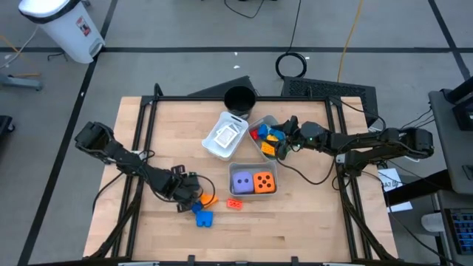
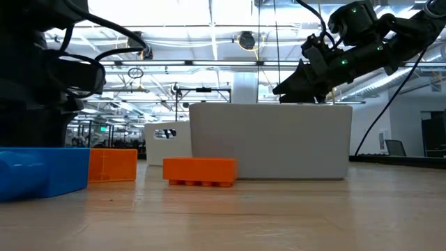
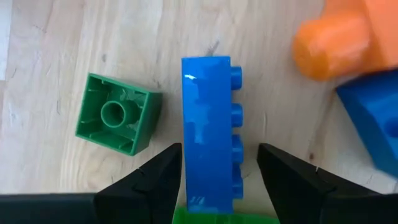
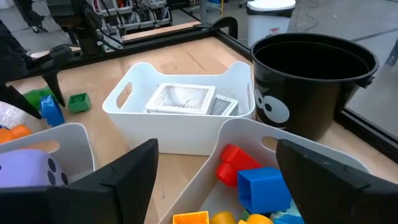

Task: Pick & Place Toys
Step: Put the dark blue game piece into the top gray bin

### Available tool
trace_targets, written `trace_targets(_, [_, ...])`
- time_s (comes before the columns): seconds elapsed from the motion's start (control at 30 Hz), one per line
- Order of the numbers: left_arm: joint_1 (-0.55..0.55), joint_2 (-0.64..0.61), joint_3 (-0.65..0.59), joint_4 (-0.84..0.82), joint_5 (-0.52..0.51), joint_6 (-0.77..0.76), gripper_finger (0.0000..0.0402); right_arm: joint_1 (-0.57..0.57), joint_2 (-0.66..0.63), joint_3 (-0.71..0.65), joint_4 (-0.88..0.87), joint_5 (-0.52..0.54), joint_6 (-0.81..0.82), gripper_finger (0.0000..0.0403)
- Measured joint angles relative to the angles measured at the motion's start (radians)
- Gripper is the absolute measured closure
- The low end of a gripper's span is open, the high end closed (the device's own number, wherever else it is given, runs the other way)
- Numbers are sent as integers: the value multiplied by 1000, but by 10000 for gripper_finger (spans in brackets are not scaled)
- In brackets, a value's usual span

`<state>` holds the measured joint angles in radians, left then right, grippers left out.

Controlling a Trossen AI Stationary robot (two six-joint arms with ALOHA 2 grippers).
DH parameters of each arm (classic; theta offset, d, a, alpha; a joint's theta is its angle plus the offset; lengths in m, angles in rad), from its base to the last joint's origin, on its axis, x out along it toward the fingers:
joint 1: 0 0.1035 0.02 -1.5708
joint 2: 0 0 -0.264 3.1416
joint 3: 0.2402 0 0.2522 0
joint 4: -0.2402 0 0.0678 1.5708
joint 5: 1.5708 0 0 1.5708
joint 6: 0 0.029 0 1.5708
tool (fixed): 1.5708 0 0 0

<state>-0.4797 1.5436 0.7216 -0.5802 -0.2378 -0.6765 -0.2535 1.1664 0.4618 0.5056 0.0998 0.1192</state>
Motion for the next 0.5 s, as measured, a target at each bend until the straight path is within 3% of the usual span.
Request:
trace_targets(0.27, [1, 2, 0, 14, 3, -44, 190, 0, 0, 0, 0, 0, 0, 101])
trace_targets(0.5, [0, 2, 0, 30, 7, -16, 288, 0, 0, 0, -1, 0, 0, 101])
